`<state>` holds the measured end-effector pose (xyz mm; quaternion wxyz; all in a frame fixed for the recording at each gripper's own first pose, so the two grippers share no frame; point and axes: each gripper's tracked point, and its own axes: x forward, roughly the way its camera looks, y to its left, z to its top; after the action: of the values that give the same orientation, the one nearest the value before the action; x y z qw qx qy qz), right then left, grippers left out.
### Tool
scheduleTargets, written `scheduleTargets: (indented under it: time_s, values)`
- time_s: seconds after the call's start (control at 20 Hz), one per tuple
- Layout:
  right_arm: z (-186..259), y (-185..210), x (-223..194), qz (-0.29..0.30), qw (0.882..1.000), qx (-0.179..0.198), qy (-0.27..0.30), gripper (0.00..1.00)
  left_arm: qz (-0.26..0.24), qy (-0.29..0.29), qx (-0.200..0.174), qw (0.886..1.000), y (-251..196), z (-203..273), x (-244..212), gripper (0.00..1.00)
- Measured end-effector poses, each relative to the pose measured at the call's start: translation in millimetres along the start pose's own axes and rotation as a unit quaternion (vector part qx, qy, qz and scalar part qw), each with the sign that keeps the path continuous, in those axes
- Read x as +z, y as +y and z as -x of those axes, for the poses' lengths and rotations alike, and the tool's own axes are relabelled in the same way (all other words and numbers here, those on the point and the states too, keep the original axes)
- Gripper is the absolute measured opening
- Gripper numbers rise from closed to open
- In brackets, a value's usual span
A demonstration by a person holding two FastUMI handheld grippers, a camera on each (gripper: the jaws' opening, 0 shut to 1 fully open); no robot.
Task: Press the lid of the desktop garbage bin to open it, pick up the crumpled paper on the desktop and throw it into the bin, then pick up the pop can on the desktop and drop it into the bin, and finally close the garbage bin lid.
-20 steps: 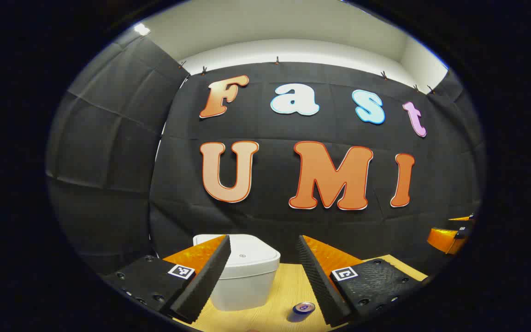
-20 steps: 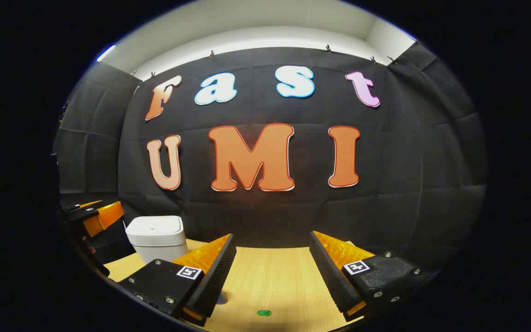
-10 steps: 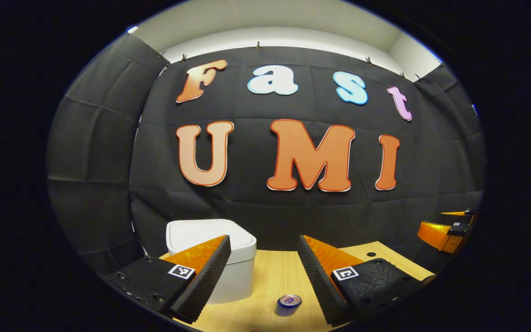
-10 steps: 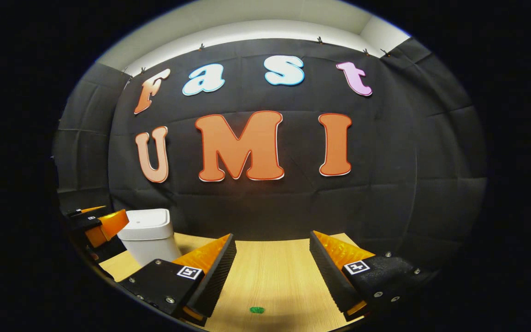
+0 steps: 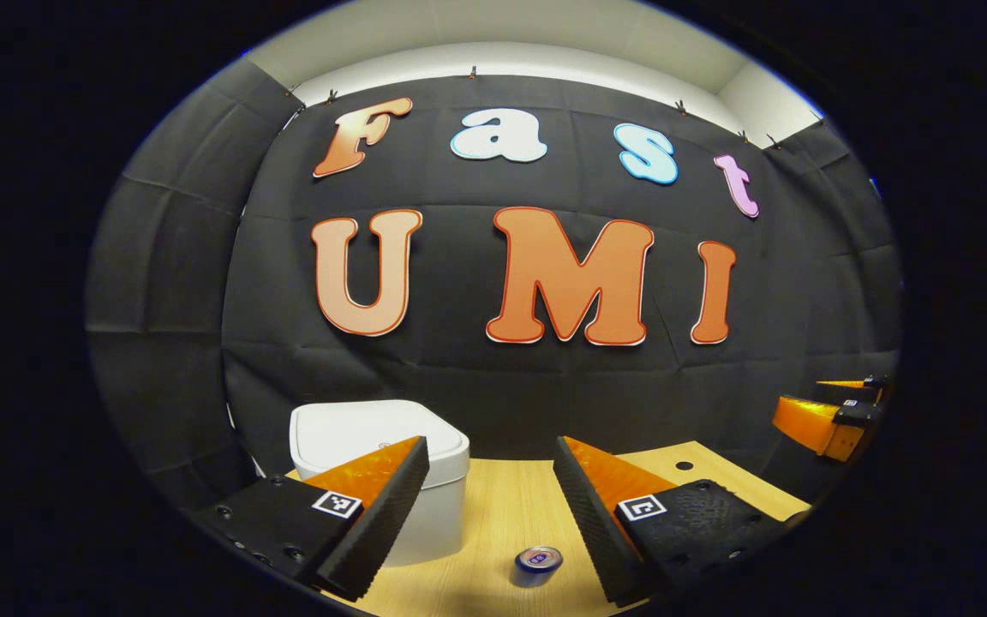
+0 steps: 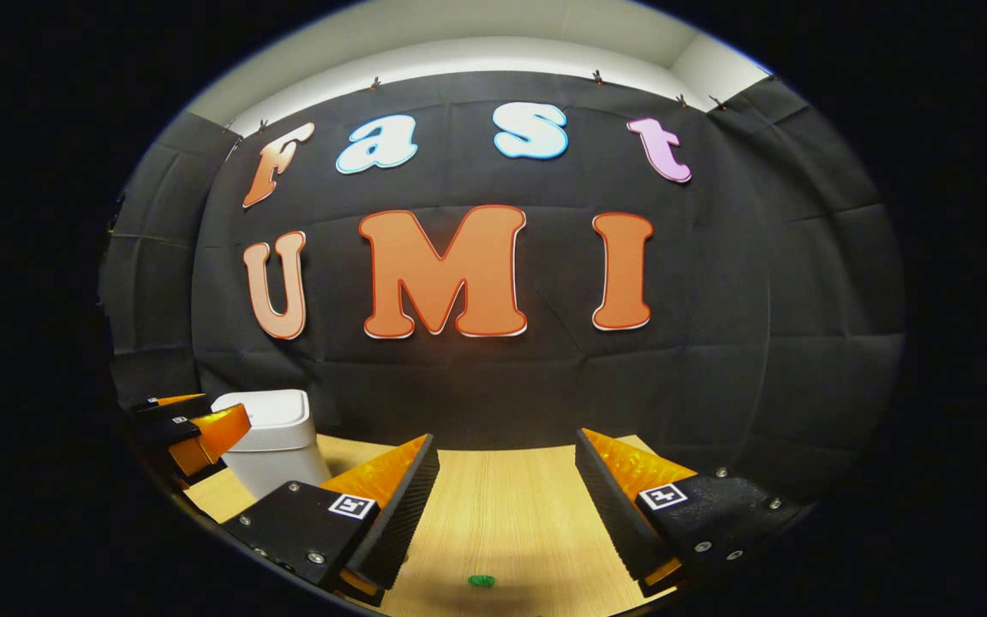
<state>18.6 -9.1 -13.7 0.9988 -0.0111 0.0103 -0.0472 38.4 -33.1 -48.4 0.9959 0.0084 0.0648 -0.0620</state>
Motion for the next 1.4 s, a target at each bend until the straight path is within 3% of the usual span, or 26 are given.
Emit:
scheduleTargets:
  time_s: [0.15, 0.3, 0.4, 0.85, 1.4]
  values:
    - [-2, 5, -6, 0.002, 1.0, 0.011, 0.011, 0.95, 0.013, -0.01, 0.027, 1.0, 14, 0, 1, 0.93]
    - [-1, 2, -5, 0.002, 1.0, 0.002, 0.009, 1.0, 0.005, 0.015, 0.027, 1.0, 15, -4, -12, 0.93]
    - [2, 2, -7, 0.01, 1.0, 0.002, 0.011, 0.95, 0.001, 0.024, 0.029, 0.999, 18, -7, -14, 0.94]
    - [5, -10, -3, 0.01, 1.0, -0.019, 0.008, 0.96, -0.007, -0.003, 0.007, 1.0, 4, -8, -1, 0.95]
    - [2, -2, -2, 0.007, 1.0, -0.009, 0.009, 0.95, -0.008, -0.007, 0.026, 1.0, 23, -10, 2, 0.94]
